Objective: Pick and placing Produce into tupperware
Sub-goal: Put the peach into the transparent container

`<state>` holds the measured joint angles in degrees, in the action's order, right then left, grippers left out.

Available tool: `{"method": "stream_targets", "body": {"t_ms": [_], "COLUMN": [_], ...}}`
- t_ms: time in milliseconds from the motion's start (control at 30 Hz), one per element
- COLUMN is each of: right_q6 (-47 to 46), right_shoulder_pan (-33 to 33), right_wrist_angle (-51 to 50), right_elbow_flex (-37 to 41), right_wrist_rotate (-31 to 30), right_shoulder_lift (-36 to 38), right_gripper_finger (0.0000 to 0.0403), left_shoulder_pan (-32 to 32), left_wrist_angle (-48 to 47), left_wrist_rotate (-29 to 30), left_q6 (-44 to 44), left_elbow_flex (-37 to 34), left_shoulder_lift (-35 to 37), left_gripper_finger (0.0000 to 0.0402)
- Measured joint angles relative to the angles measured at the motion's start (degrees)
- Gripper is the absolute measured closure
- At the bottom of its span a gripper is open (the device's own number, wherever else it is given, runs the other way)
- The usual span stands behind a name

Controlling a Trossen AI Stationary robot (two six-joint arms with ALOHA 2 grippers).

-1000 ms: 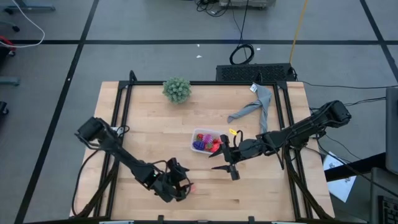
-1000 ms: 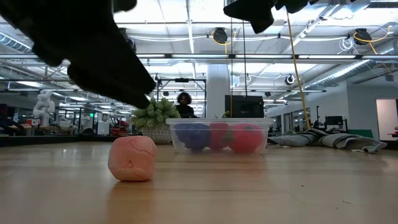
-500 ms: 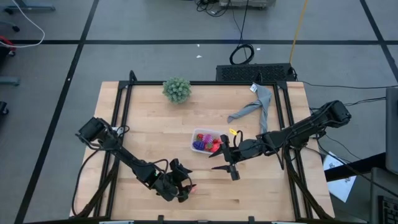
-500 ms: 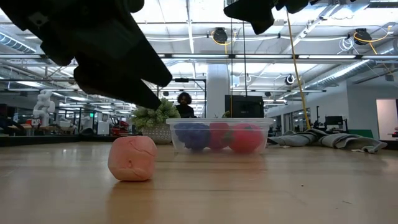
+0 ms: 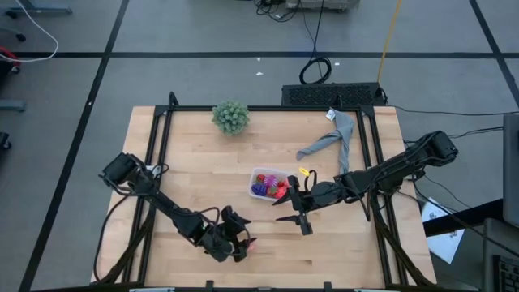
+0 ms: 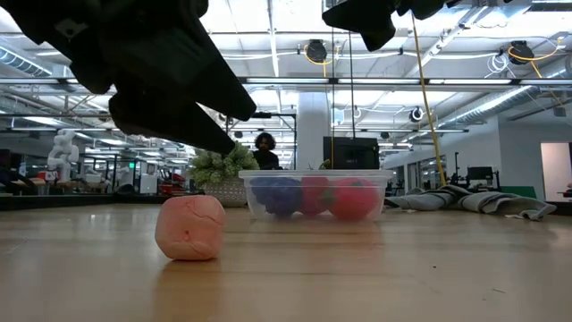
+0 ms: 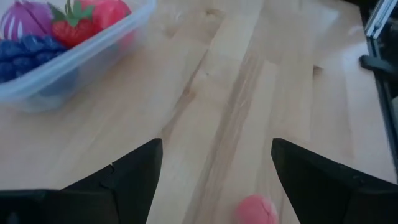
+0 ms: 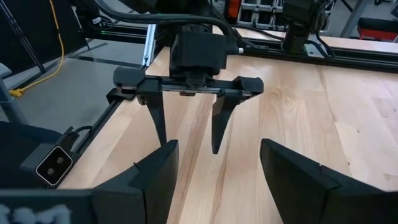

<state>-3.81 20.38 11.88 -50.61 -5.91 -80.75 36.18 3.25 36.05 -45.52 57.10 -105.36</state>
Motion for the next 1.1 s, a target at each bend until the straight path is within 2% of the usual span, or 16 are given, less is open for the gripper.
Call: {"method": "stream_targets", "body": {"t_ms": [467,833,1100], "right_q6": [0.0,-0.02,-1.07], "right_shoulder_pan": [0.0,0.0,0.0], "right_wrist_angle": [-0.15,-0.16,-0.77], "right_elbow_flex": [0.0,-0.02,0.0], "right_wrist_rotate": [0.0,0.0,0.0], "right_shoulder_lift": [-0.02,-0.02,-0.02], "right_gripper_finger": [0.0183,0.0183,0.0183], "left_shoulder_pan": [4.48,4.51,4.57], "left_wrist_angle": [-2.38,-4.61,-2.52], "left_wrist_rotate": [-0.14,-1.97,-2.56], "left_q6": [-11.87,-13.09,-8.94], "left_elbow_flex": [0.0,0.02,-0.02], "left_shoulder_lift": [0.0,-1.28,-6.13], "left_gripper_finger": [0.0094,0.0094,0.0094]}}
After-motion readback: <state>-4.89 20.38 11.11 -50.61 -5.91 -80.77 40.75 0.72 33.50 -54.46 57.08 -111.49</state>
